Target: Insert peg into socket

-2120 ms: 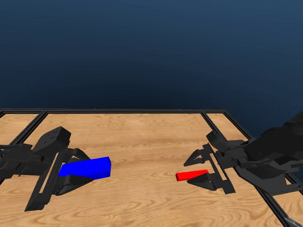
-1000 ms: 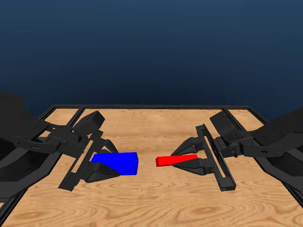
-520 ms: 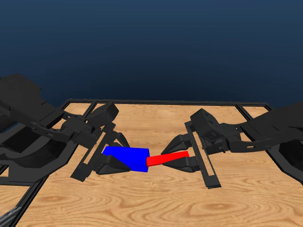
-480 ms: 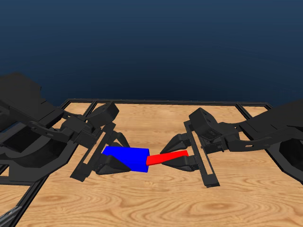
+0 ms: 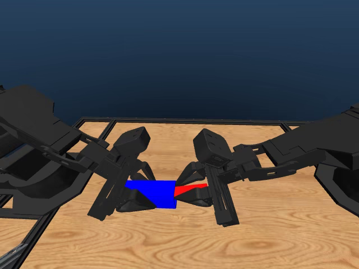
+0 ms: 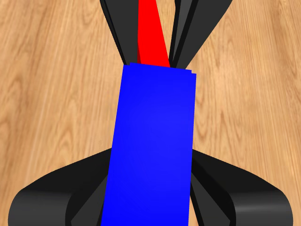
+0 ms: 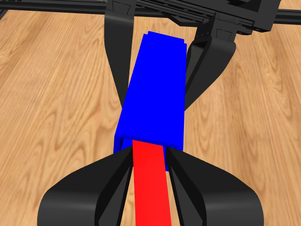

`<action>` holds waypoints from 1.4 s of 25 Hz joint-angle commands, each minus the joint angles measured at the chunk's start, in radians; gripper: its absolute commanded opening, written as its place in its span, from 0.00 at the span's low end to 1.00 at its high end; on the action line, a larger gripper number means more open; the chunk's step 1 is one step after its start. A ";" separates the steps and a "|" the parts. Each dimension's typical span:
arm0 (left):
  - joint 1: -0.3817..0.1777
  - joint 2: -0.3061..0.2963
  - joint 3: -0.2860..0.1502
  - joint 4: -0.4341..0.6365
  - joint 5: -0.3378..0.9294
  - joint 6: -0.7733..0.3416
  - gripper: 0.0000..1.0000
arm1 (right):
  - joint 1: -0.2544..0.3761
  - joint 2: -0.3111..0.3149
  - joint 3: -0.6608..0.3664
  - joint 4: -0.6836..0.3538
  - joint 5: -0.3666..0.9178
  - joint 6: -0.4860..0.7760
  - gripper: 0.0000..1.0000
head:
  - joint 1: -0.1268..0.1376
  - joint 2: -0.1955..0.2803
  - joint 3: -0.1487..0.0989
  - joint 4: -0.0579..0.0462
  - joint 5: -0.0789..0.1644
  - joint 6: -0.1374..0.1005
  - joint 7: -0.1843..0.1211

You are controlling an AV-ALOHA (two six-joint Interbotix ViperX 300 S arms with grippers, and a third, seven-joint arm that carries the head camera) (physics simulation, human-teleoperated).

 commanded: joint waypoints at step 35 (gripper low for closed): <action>0.003 -0.025 -0.048 0.150 0.050 -0.173 0.00 | -0.001 -0.037 0.041 -0.166 0.063 0.373 0.00 | -0.012 -0.026 -0.019 -0.003 -0.057 -0.001 0.001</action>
